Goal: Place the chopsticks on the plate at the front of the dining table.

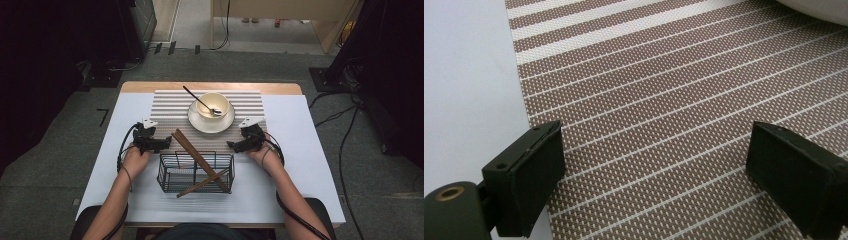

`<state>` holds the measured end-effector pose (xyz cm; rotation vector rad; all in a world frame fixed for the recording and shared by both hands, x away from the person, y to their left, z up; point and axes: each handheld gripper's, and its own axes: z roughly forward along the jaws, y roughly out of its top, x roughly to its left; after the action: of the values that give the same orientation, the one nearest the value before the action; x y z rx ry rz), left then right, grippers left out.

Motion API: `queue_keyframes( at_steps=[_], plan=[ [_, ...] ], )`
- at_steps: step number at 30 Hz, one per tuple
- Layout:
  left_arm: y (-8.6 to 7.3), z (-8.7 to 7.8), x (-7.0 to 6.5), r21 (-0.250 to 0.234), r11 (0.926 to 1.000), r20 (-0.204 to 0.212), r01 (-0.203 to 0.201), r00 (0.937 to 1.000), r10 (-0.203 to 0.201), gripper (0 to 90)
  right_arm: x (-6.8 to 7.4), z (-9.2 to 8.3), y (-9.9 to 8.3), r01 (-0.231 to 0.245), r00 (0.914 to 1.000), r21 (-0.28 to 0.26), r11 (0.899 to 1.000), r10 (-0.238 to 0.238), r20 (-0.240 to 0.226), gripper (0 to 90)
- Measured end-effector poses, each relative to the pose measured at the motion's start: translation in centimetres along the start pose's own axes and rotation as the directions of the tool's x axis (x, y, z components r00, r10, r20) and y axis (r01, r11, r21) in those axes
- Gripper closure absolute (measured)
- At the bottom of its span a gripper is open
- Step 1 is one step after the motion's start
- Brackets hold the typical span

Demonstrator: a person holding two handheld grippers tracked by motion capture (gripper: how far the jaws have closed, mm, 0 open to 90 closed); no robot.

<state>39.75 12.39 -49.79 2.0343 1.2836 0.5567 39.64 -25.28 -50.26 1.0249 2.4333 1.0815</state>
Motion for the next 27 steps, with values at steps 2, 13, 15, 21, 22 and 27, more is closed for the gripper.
queue_keyframes(
  at_steps=[2,13,15,21,22,27],
  plan=[
    [0.00,0.01,0.01,0.000,1.0000,0.001,0.001,1.0000,-0.001,9.0,0.00,0.00,0.00,0.000,1.0000,0.000,1.000,0.000,0.000,12.8],
    [-0.01,0.02,0.02,-0.002,1.0000,0.004,0.000,1.0000,0.000,9.0,0.01,0.00,-0.02,0.001,1.0000,-0.001,1.000,-0.001,0.001,12.8],
    [-0.01,0.03,0.03,-0.002,1.0000,0.005,0.001,1.0000,-0.001,9.0,0.02,0.00,-0.02,0.001,1.0000,-0.001,1.000,-0.001,0.001,12.8],
    [-0.02,0.03,0.00,-0.003,1.0000,0.003,0.001,1.0000,-0.001,9.0,-0.02,0.00,0.00,0.000,1.0000,0.000,1.000,0.000,0.000,13.0],
    [-0.02,0.03,0.00,-0.003,1.0000,0.003,0.001,1.0000,-0.001,9.0,-0.01,-0.01,0.01,-0.004,1.0000,-0.001,1.000,0.004,0.002,13.4],
    [-0.02,0.02,0.02,-0.001,1.0000,0.004,0.000,1.0000,0.000,9.0,-0.02,0.00,0.17,-0.010,1.0000,0.007,1.000,0.010,0.001,13.9]
  ],
)
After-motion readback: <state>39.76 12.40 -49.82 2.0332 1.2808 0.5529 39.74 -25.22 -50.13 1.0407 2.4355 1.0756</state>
